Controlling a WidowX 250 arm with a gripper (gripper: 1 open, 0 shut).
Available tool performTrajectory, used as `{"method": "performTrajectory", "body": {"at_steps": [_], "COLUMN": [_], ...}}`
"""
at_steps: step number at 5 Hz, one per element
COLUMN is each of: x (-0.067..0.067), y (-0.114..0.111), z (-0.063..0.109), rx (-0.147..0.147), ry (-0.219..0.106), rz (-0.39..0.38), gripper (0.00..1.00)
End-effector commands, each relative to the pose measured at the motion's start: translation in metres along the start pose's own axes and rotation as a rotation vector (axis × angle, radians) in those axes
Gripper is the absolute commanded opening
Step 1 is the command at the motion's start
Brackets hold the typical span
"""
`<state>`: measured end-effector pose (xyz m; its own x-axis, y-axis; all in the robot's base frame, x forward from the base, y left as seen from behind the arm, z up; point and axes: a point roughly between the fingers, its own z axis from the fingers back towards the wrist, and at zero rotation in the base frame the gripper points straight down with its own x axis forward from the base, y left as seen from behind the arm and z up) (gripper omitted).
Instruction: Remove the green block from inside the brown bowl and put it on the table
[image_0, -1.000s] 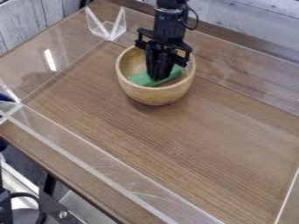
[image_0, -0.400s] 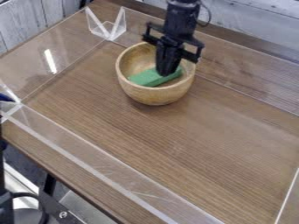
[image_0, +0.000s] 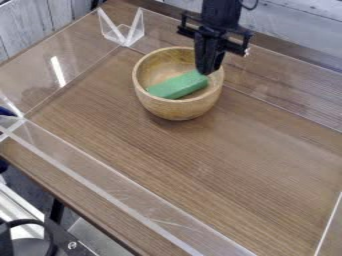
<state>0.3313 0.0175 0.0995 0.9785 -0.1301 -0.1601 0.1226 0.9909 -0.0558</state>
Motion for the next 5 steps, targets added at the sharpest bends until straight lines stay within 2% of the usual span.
{"method": "performTrajectory", "body": {"at_steps": [1,3,5], "x": [0.006,0.008,0.004], "y": [-0.017,-0.021,-0.021], "z": [0.030,0.018,0.023], "rx": [-0.002,-0.038,-0.037], "ry": [-0.105,-0.073,-0.018], "rz": [-0.040,-0.027,-0.057], "gripper": [0.00,0.00,0.00]}}
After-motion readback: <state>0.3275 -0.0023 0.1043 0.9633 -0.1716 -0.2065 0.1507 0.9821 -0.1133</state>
